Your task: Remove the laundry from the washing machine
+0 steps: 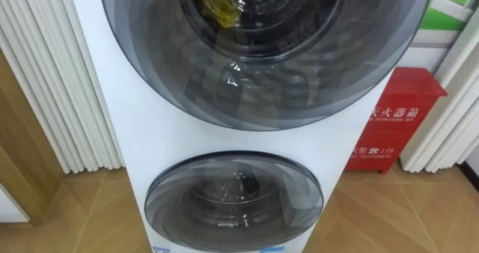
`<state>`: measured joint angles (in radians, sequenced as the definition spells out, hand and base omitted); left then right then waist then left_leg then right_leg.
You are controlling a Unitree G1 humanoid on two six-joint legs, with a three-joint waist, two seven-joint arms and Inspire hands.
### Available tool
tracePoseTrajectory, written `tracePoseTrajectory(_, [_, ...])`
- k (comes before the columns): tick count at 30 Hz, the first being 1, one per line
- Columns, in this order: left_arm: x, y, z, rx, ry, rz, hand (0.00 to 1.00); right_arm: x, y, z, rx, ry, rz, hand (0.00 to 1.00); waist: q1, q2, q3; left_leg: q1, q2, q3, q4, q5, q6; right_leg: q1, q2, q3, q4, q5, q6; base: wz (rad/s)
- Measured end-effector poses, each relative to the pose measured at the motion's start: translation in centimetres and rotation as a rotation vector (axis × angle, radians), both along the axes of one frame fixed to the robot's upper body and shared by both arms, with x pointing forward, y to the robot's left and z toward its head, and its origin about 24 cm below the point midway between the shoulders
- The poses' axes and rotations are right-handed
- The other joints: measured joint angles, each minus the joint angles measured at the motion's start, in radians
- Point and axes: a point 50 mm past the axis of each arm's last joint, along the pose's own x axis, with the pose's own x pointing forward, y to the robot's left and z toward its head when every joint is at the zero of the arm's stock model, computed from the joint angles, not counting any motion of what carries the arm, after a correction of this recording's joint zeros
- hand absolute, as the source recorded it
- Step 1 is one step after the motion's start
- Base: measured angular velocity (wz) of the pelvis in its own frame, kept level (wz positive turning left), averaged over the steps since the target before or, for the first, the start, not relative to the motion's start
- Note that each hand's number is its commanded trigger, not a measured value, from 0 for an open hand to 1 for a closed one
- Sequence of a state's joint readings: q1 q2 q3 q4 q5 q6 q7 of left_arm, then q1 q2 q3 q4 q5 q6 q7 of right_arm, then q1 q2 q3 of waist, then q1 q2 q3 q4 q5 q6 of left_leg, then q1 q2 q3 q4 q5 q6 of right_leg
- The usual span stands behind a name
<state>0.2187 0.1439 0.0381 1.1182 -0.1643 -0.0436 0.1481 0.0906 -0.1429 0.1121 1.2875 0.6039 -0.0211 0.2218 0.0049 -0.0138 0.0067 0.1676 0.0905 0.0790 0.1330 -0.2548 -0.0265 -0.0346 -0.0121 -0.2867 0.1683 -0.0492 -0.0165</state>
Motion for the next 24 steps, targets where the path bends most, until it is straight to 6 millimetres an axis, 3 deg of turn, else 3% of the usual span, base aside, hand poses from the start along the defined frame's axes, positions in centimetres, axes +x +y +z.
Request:
tracePoseTrajectory(19, [0.7, 0.1, 0.1, 0.002, -0.022, -0.007, 0.0, 0.3, -0.3, 0.1, -0.025, -0.003, -0.012, 0.0, 0.002, 0.002, 0.0024, 0.0, 0.002, -0.006, -0.001, -0.001, -0.001, 0.01, -0.002, -0.017, -0.001, -0.006, 0.002, 0.02])
tracePoseTrajectory(22, [0.9, 0.2, 0.2, 0.002, -0.03, -0.009, 0.0, 2.4, -1.0, 0.7, -0.05, -0.084, -0.045, 0.0, -0.001, 0.007, 0.005, 0.0, 0.001, -0.005, 0.001, -0.002, -0.001, 0.01, -0.003, -0.016, 0.001, -0.006, 0.002, 0.0])
tracePoseTrajectory(24, [1.3, 0.3, 0.3, 0.005, -0.053, -0.01, 0.0, 6.7, -1.8, 2.5, -0.091, -0.268, -0.072, 0.0, -0.011, 0.008, 0.0074, 0.0, 0.0, -0.004, 0.003, -0.002, -0.001, 0.01, -0.004, -0.015, 0.003, -0.006, 0.003, 0.0])
